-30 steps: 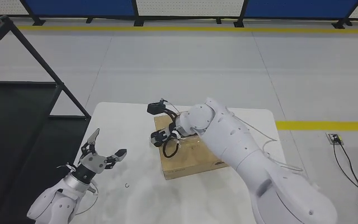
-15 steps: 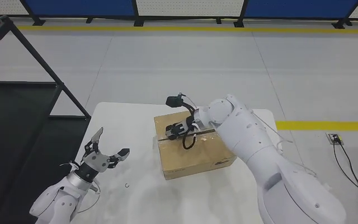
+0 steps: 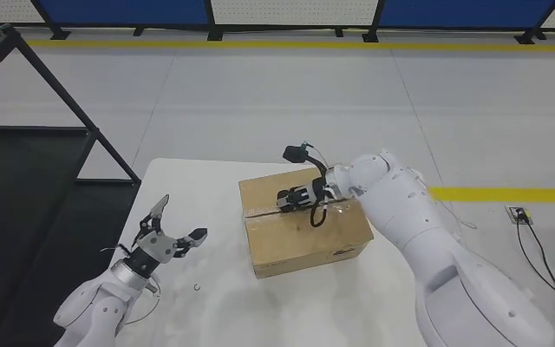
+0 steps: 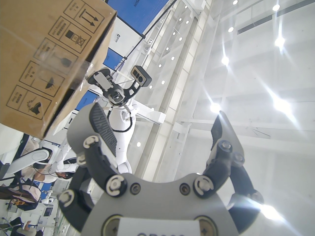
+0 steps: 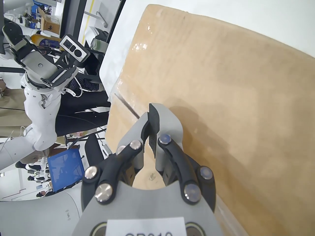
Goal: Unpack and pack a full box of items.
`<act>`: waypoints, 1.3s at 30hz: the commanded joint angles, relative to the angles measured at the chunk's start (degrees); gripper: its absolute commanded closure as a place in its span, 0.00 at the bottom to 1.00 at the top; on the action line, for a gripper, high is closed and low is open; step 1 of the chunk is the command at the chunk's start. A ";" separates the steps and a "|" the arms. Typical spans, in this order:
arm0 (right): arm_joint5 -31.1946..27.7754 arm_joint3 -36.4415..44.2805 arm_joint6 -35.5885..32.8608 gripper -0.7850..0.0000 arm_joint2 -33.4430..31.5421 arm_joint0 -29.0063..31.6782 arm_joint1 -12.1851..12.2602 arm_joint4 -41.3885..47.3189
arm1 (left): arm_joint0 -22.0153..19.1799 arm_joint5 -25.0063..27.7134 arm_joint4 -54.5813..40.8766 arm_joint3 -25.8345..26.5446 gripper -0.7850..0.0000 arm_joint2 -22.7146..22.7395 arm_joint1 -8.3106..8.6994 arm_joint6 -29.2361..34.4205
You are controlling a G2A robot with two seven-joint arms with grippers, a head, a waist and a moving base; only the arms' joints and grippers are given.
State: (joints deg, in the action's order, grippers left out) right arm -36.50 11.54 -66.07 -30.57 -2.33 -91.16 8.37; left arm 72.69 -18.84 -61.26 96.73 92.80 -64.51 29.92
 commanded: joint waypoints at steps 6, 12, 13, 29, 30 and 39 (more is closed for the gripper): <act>-0.67 -0.03 0.31 1.00 -1.65 0.99 2.56 -0.39 | -0.66 -0.29 0.33 -0.21 0.00 -0.79 -0.02 -0.44; -1.54 -0.33 0.61 1.00 -3.30 1.82 5.02 -0.32 | -1.40 -0.59 0.72 -0.22 0.00 -1.57 -0.05 -0.88; -1.58 -0.21 0.55 1.00 -3.56 1.96 5.42 -0.32 | -1.55 -0.65 0.76 -0.25 0.00 -1.72 -0.06 -0.97; -0.67 5.31 1.28 1.00 -8.34 5.73 12.88 -1.21 | -4.01 -1.66 1.96 -0.84 0.00 -4.11 -0.17 -1.96; -0.48 6.12 1.34 1.00 -8.73 6.11 13.44 -1.34 | -4.15 -1.72 2.06 -0.86 0.00 -4.26 -0.18 -2.04; -0.52 20.21 5.52 1.00 -14.55 12.06 20.06 -4.12 | -5.29 -2.03 2.44 -1.09 0.00 -5.55 -0.28 -2.62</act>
State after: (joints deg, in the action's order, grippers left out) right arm -36.40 28.26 -61.69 -44.05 8.48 -72.18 5.13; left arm 67.51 -20.87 -58.90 95.73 87.46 -64.77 27.34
